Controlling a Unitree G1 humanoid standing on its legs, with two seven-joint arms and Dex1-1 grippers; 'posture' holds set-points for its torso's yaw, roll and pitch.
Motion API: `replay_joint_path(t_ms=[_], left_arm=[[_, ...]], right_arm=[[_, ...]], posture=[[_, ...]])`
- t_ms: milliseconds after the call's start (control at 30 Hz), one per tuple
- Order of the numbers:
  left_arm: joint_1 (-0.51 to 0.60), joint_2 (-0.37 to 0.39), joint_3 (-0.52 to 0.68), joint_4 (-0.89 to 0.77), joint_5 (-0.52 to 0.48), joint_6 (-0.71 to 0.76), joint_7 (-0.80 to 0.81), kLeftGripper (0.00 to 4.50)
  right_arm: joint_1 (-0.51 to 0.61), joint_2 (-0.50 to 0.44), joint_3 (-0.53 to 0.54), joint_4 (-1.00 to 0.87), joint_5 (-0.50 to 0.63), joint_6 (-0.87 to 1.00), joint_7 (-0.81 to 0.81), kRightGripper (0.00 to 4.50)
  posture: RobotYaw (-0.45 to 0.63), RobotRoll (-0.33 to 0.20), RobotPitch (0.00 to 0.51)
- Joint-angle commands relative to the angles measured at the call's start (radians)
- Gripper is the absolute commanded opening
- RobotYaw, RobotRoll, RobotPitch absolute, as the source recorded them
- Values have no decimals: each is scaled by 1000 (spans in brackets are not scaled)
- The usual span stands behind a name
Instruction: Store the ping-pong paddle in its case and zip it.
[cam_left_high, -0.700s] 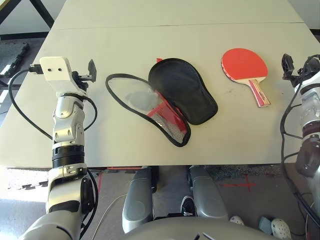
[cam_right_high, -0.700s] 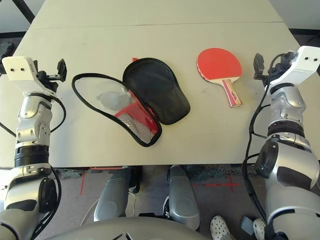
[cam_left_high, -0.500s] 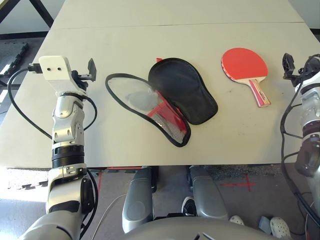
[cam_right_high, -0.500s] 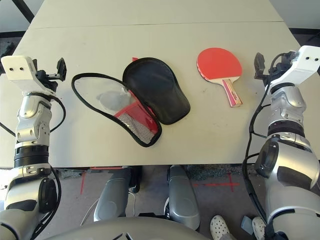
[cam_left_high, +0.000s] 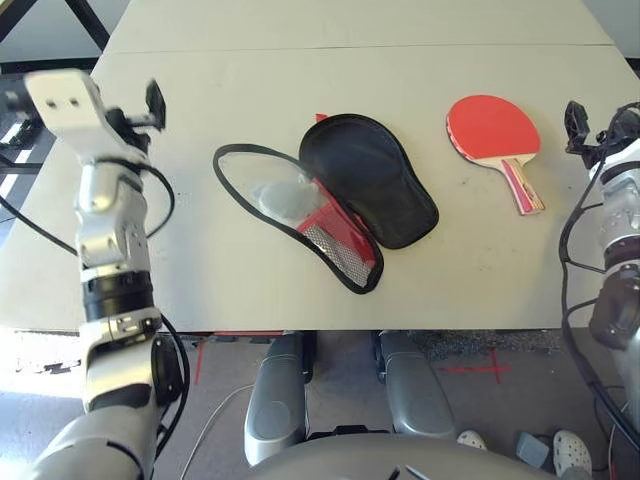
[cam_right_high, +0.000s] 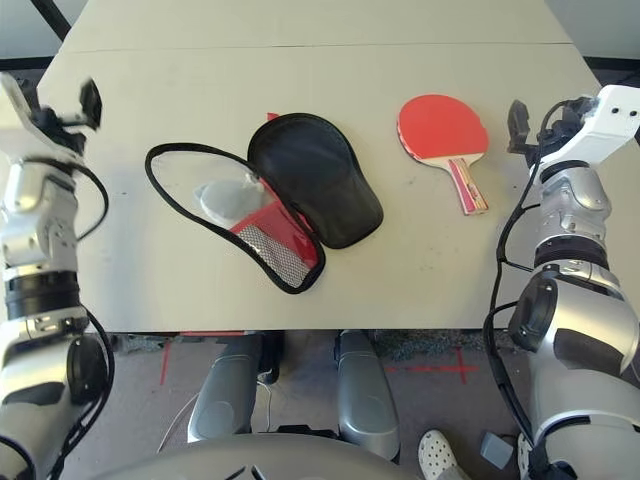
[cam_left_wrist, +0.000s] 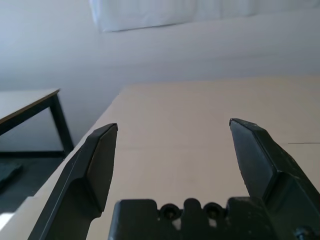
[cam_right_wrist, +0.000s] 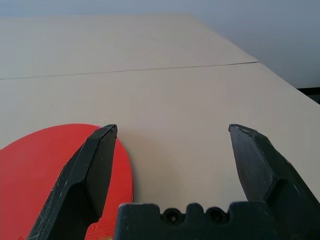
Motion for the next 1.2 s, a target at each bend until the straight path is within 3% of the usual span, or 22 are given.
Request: replay_joint_path(t_ms=[33,167,400,533,667,833,1000,1200], left_arm=[[2,2,-58,-108,-77,146,-71,4500],[-22,9,-165,-224,-163,300,-184,4500],[-17,-15,-259,-286,-201,390,-262,4500],[-12,-4,-311,-298,-216,441,-330,4500],[-7,9,-323,-297,-210,460,-360,4500],[1,20,-342,-282,-183,450,-386,4500],[12,27,-369,-273,-144,434,-401,4500],[27,23,-371,-295,-134,441,-414,4500]], right_arm=[[7,-11,0,4,-2,-2,1,4447],[-14,-13,-3,-8,13,79,12,4447],[-25,-22,35,-140,2,272,-4,4447],[1,-54,116,-387,-36,592,-35,4447],[60,-87,168,-656,1,931,8,4447],[46,-131,236,-845,3,1370,-14,4447],[9,-136,296,-875,18,1563,28,4447],[-28,-119,379,-772,-23,1560,38,4447]], posture=[[4,0,226],[-9,0,221],[-39,0,213],[-56,0,210],[-75,0,210],[-86,0,210],[-89,0,209],[-75,0,211]])
